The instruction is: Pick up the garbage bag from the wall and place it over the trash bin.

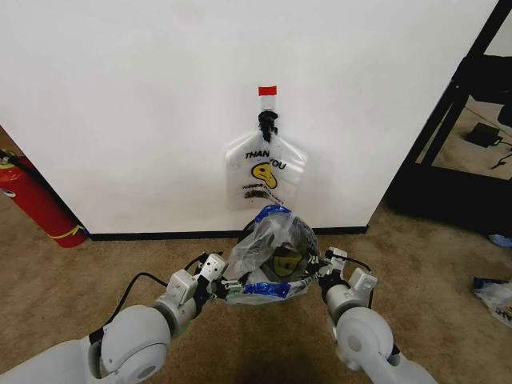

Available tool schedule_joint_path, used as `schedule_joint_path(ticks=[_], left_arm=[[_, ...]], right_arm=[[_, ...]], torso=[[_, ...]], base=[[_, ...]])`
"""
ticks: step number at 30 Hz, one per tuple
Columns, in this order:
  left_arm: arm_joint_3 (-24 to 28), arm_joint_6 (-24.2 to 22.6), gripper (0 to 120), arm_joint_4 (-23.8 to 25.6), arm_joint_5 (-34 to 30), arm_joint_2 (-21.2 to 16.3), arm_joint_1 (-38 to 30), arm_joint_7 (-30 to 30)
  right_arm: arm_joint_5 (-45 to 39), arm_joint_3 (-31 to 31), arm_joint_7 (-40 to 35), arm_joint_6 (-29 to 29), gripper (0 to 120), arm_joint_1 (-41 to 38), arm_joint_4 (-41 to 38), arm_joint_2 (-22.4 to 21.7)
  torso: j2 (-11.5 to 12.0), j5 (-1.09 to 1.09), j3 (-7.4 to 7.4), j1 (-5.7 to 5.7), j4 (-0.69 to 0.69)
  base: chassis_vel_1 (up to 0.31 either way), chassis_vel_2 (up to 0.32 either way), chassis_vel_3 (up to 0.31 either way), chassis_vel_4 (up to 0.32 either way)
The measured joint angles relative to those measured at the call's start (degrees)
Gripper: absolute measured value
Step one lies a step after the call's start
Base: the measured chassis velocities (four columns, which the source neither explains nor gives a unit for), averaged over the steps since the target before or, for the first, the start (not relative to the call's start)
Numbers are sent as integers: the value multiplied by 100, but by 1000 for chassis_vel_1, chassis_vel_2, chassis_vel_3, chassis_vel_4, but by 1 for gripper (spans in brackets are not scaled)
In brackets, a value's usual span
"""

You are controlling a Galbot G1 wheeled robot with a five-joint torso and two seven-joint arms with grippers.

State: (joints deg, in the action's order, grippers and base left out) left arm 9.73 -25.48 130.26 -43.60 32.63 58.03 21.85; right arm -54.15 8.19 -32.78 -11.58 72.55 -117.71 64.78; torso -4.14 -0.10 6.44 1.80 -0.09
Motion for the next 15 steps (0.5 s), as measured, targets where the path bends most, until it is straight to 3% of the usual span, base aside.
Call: schedule_joint_path(ticks=[15], left_arm=[[35, 157, 11, -39, 22, -27, 70, -19]], right_arm=[[-19, 9, -15, -6, 0, 37, -58, -42]], torso=[[0, 0, 0, 0, 0]], base=[[0, 0, 0, 0]])
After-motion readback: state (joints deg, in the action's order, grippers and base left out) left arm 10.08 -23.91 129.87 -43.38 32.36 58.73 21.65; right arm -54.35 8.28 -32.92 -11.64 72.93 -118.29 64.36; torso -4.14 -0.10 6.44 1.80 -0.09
